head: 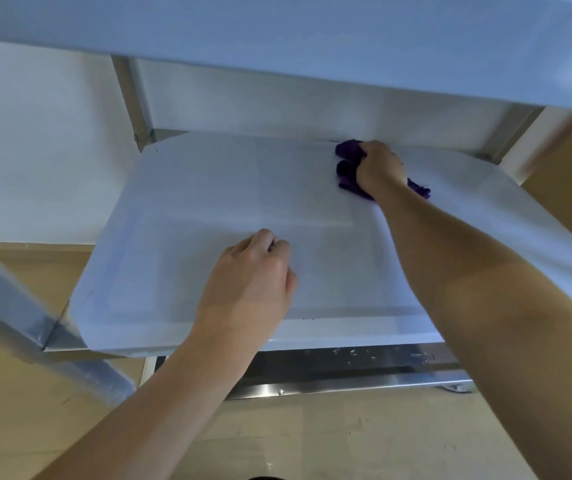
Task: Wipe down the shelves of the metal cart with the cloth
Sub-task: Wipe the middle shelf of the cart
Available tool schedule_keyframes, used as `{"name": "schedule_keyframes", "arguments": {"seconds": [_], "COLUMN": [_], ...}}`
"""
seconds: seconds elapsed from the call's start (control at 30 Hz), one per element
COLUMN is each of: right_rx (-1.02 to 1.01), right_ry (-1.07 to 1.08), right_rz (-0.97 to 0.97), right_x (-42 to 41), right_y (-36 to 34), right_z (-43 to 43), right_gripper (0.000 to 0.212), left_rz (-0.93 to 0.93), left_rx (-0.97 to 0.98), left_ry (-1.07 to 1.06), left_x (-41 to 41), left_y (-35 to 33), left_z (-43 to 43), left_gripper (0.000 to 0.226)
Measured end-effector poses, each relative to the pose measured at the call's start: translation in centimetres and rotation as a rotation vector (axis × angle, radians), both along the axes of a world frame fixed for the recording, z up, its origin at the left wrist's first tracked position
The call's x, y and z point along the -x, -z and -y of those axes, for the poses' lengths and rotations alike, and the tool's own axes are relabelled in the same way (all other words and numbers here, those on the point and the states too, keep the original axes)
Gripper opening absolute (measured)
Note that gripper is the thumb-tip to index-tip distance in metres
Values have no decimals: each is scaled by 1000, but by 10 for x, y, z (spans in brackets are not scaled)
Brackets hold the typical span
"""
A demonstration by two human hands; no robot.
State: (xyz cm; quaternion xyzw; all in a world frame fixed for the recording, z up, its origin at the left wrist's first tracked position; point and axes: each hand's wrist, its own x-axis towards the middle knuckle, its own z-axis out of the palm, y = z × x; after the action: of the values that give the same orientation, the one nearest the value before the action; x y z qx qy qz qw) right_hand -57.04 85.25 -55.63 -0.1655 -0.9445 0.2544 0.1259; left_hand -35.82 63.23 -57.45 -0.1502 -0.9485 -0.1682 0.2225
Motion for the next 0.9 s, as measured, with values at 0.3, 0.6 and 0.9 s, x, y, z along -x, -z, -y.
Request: {"name": "schedule_keyframes", "arguments": {"seconds": [0.3,0.6,0.9], "right_rx": [-156,3,-197], "right_ry": [-691,-161,-474], "right_rz": [-35,-32,-93], "right_x": [-41,-73,-103], "right_y": [8,-4,23], "right_z": [115,-16,84], "right_gripper": [43,39,41], "left_rz": [35,42,36], "left_rx": [-12,-34,-31], "left_ry": [-23,-31,-32], "left_x": [-2,-2,-6], "left_y": [0,-2,-6], "left_z": [0,-4,-5], "left_gripper": [5,16,12]}}
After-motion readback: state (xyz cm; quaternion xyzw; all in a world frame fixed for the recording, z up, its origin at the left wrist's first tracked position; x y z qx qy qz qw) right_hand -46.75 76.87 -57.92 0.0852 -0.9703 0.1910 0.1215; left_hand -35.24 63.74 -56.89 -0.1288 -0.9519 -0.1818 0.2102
